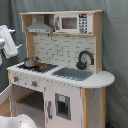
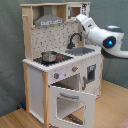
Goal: Play with the kitchen
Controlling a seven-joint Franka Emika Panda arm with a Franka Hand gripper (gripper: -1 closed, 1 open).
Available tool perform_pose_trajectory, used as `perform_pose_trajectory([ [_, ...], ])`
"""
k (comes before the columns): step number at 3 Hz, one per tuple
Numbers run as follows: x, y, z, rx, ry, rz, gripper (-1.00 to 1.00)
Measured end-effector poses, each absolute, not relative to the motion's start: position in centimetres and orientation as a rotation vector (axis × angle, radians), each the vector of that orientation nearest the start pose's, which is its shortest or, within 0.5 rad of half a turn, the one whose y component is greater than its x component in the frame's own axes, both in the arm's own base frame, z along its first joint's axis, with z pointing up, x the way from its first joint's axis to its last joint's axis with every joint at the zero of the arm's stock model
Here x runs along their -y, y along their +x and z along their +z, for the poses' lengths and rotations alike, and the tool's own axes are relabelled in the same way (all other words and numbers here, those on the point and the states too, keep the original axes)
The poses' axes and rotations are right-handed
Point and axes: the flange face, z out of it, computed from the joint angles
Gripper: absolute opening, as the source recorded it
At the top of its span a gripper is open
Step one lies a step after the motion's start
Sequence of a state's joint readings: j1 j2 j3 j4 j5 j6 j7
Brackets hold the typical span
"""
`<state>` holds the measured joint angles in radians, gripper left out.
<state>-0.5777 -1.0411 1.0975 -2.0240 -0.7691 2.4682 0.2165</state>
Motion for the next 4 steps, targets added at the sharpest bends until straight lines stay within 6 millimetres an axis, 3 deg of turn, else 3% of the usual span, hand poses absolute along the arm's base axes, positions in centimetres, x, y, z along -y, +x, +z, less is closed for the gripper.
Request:
perform_pose_trajectory([
  [2, -43.6, 24.7, 60.1, -0.760, 1.263, 1.149, 1.00],
  [3, -45.5, 23.4, 55.7, -0.830, 1.170, 1.091, 1.00],
  [4, -47.0, 23.5, 49.9, -0.927, 1.103, 1.019, 1.00],
])
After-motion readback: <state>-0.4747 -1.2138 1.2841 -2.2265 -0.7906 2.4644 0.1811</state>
